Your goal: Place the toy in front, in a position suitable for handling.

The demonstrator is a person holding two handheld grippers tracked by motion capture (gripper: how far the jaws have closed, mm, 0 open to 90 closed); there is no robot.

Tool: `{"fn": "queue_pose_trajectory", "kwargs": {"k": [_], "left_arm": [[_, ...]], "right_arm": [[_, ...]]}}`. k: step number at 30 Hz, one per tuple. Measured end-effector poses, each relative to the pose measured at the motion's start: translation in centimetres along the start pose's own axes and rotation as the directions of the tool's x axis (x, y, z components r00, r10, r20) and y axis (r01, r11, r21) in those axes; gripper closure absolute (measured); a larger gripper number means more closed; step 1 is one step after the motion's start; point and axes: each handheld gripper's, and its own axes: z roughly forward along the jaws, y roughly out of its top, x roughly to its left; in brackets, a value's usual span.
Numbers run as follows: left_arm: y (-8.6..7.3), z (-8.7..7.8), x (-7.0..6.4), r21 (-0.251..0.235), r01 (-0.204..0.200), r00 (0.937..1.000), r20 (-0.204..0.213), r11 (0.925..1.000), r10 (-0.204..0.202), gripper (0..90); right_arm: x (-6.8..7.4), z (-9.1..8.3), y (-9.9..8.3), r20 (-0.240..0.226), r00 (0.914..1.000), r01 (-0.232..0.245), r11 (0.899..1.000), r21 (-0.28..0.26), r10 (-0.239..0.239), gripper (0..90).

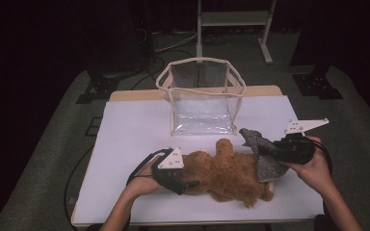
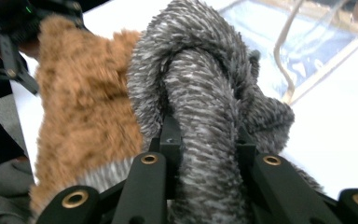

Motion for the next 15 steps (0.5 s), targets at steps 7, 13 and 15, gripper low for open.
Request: {"fn": "queue_pose_trajectory", "kwargs": {"k": [7, 13, 15], "left_arm": [[0.1, 0.1, 0.0, 0.002, 0.005, 1.0, -0.006, 1.0, -0.005, 16.0], [0.5, 0.3, 0.1, 0.004, 0.013, 0.9998, -0.013, 0.9999, -0.013, 16.0], [0.5, 0.3, 0.0, 0.006, 0.008, 0.9999, -0.014, 1.0, -0.008, 16.0]], "right_arm": [[3.1, 2.0, 2.3, -0.064, 0.9931, 0.099, 0.995, 0.01, -0.098, 73.1], [5.9, 2.9, 5.8, -0.113, 0.9767, 0.181, 0.983, -0.024, -0.183, 72.9], [6.5, 4.0, 6.7, -0.135, 0.9707, 0.2, 0.98, -0.01, -0.199, 72.8]]}}
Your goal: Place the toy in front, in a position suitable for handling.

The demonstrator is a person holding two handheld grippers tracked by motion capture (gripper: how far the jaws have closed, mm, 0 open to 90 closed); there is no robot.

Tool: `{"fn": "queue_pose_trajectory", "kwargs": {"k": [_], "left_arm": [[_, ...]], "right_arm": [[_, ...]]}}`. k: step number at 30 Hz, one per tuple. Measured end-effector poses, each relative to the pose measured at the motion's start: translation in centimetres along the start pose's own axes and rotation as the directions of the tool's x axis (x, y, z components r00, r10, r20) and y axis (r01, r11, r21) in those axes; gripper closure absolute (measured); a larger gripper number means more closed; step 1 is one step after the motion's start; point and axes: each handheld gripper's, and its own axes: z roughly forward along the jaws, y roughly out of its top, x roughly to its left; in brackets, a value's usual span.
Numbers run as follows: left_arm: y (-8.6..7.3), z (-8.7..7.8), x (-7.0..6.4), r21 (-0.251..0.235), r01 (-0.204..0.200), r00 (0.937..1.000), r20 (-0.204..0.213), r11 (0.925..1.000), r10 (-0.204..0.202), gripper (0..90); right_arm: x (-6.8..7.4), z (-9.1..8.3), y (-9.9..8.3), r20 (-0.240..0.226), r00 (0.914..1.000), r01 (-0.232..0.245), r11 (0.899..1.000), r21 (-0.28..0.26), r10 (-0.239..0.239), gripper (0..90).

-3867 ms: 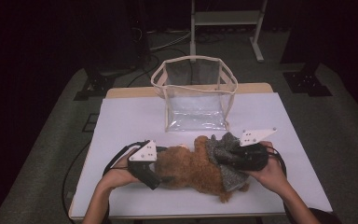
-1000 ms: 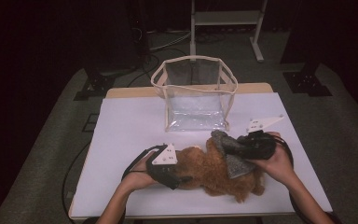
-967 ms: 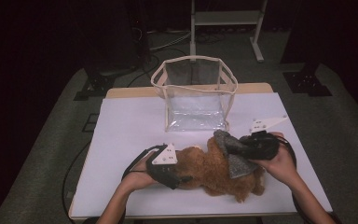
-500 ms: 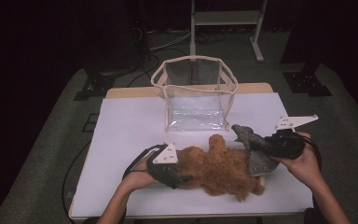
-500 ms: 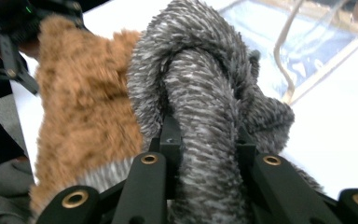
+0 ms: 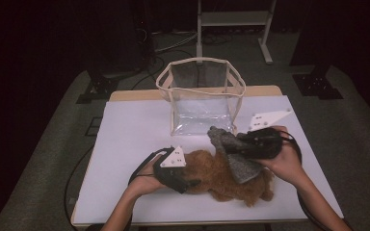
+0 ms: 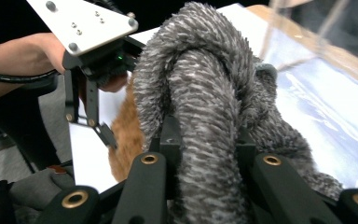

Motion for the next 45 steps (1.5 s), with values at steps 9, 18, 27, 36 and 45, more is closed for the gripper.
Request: {"fn": "queue_pose_trajectory", "kwargs": {"k": [9, 18, 27, 36, 45], "left_arm": [[-0.2, 0.0, 0.0, 0.0, -0.008, 0.9999, 0.007, 1.0, 0.008, 15.3], [-0.7, -1.2, 0.9, -0.034, 0.044, 0.998, 0.045, 0.9984, -0.043, 21.9], [-0.6, -1.2, 1.0, -0.098, 0.061, 0.9976, 0.041, 0.9934, -0.057, 31.4], [-0.1, -1.1, 0.5, -0.083, 0.038, 0.9986, 0.041, 0.9958, -0.034, 31.5], [-0.5, -1.0, 0.7, -0.075, 0.049, 0.9976, 0.053, 0.996, -0.045, 28.9]], "right_arm": [[-0.3, 5.9, -1.3, -0.036, 0.9993, 0.008, 0.992, 0.123, -0.004, 71.7], [-1.7, 3.5, -3.6, 0.001, 0.9987, -0.052, 0.993, 0.103, 0.052, 72.9], [-0.3, 4.5, -0.7, -0.005, 1.0, -0.003, 0.996, 0.094, 0.004, 73.4], [0.9, 8.6, 1.4, -0.119, 0.9929, 0.021, 0.995, 0.093, -0.01, 73.1], [0.0, 6.8, -0.1, -0.067, 0.9977, 0.013, 0.991, 0.13, -0.004, 73.0]]}}
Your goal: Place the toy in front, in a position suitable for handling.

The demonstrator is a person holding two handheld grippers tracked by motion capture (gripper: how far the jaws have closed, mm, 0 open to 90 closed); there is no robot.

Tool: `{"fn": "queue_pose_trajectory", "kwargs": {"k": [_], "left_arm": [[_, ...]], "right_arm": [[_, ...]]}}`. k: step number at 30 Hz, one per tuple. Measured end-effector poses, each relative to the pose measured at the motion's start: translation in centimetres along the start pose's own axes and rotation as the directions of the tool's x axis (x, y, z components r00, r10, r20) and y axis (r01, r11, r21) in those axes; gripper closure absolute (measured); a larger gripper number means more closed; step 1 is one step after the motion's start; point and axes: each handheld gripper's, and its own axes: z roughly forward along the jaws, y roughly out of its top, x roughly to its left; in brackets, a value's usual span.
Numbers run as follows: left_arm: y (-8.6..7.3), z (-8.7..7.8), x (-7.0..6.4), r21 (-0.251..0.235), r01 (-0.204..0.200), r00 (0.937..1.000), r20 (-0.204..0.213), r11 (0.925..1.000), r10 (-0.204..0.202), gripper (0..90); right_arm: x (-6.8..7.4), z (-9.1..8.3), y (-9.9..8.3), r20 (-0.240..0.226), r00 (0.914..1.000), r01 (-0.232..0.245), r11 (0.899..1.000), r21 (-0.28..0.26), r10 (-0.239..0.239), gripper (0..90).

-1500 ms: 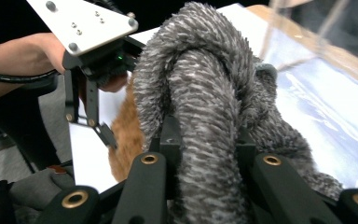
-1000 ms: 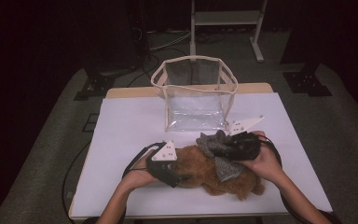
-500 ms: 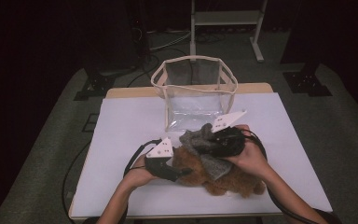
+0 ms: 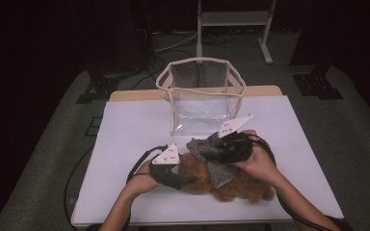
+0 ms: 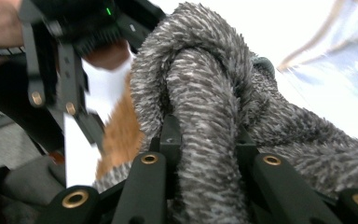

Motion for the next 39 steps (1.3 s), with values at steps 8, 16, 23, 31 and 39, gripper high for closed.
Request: {"fn": "queue_pose_trajectory", "kwargs": {"k": [8, 16, 23, 31, 39], "left_arm": [[-0.2, -0.1, 0.2, 0.0, 0.005, 1.0, 0.005, 1.0, -0.005, 27.5], [-0.3, -0.2, 0.4, 0.009, 0.004, 1.0, 0.003, 1.0, -0.004, 27.0], [-0.3, -0.2, 0.5, 0.012, 0.007, 1.0, 0.001, 0.9999, -0.007, 26.8], [-0.3, -0.1, 0.4, 0.015, 0.007, 1.0, -0.004, 0.9999, -0.007, 25.8], [-0.3, -0.1, 0.5, 0.018, 0.002, 1.0, -0.006, 0.9998, -0.002, 25.8]], "right_arm": [[-0.3, -3.5, -3.3, 0.043, 0.9988, -0.019, 0.999, -0.029, 0.02, 72.8], [-1.1, -6.1, -5.6, 0.108, 0.9914, -0.07, 0.996, -0.049, 0.075, 72.8], [-2.7, -8.7, -9.2, 0.177, 0.9683, -0.161, 0.982, -0.096, 0.176, 72.9], [-3.5, -10.2, -11.0, 0.219, 0.9453, -0.223, 0.969, -0.11, 0.242, 72.8], [-1.9, -8.5, -8.3, 0.141, 0.9774, -0.143, 0.983, -0.112, 0.158, 72.6]]}}
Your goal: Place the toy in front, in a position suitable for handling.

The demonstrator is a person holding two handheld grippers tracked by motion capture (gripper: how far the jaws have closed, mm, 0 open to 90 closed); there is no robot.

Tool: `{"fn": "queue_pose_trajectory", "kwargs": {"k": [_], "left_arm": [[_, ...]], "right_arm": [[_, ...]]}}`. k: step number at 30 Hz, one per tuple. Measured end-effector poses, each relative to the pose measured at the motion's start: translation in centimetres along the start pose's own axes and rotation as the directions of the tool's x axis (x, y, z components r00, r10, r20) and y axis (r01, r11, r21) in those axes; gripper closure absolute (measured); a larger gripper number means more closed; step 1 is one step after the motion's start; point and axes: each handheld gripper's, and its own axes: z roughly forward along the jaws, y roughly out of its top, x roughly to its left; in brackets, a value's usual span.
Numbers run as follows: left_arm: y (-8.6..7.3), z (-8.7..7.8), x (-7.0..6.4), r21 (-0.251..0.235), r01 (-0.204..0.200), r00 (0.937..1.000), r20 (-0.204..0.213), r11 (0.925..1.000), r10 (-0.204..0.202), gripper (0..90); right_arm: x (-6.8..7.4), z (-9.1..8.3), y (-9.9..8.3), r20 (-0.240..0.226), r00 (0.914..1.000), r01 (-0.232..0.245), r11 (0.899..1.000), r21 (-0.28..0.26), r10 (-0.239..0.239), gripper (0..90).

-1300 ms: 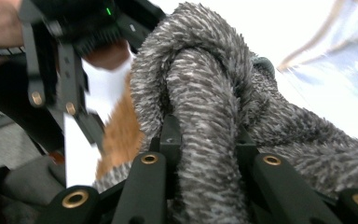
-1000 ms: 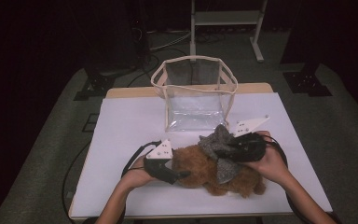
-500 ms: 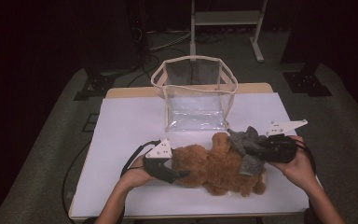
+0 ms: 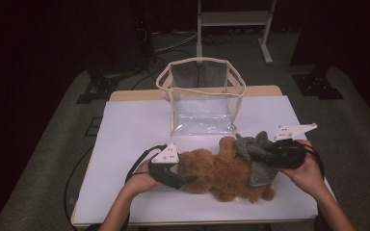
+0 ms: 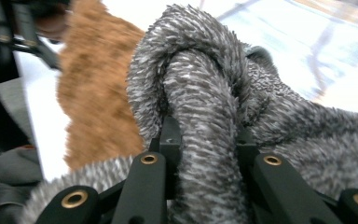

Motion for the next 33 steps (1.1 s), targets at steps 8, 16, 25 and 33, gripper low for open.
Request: {"fn": "queue_pose_trajectory", "kwargs": {"k": [8, 16, 25, 33], "left_arm": [[-0.1, 0.0, 0.2, -0.006, 0.008, 1.0, -0.003, 1.0, -0.008, 24.4], [0.0, 0.2, 0.2, -0.006, 0.006, 1.0, -0.002, 1.0, -0.006, 23.1], [-0.1, 0.1, 0.2, -0.006, 0.005, 1.0, -0.002, 1.0, -0.005, 22.9], [-0.1, 0.2, 0.3, -0.008, 0.015, 0.9999, -0.004, 0.9998, -0.015, 22.3]], "right_arm": [[-0.9, 0.4, -0.7, 0.01, 0.9999, -0.013, 1.0, -0.004, 0.013, 72.4], [0.1, 0.0, -0.1, 0.016, 0.9998, 0.008, 1.0, -0.009, -0.008, 72.4], [1.2, 2.2, 0.9, -0.032, 0.9977, 0.059, 0.998, 0.004, -0.059, 71.8], [-0.9, -1.1, -2.8, 0.013, 0.9989, -0.045, 0.999, -0.026, 0.045, 71.4]]}}
